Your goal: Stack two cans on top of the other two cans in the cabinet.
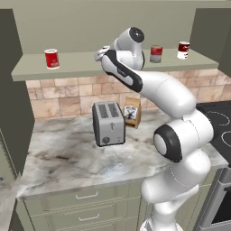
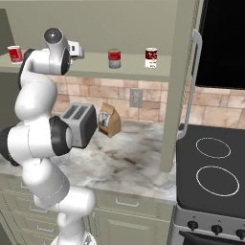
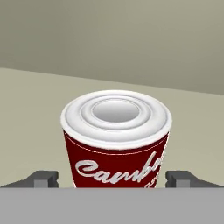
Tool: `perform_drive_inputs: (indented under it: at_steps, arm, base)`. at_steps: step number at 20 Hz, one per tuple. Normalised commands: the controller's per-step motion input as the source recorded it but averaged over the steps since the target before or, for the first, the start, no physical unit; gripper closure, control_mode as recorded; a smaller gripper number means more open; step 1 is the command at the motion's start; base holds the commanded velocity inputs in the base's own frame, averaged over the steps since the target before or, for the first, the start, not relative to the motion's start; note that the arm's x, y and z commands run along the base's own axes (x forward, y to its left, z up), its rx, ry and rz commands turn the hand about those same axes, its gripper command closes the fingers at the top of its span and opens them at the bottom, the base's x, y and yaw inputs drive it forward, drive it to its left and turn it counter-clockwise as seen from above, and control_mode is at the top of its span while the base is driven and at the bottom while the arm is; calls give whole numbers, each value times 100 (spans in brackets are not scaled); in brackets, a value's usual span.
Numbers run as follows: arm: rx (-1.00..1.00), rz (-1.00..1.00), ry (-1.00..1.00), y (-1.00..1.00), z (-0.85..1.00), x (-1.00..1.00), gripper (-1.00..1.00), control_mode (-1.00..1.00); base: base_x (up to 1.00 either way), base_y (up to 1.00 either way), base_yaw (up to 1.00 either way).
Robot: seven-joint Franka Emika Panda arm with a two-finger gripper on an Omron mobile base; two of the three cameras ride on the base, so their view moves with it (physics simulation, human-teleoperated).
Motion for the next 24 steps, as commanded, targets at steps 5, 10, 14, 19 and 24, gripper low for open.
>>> perform_drive_inputs:
  at_steps: [5,10,14,19,24]
  arm:
    - [-2,1,0,1,0,1,100,-100]
    - [-1,2,-1,0,0,0,100,-100]
    - [0,9,-13,1,12,-22,100,-100]
    - [0,15,-2,24,26,-41,100,-100]
    - [0,10,0,39,28,-41,100,-100]
  base:
    - [0,0,0]
    - [0,0,0]
    - [0,0,0]
    - [0,0,0]
    - [0,0,0]
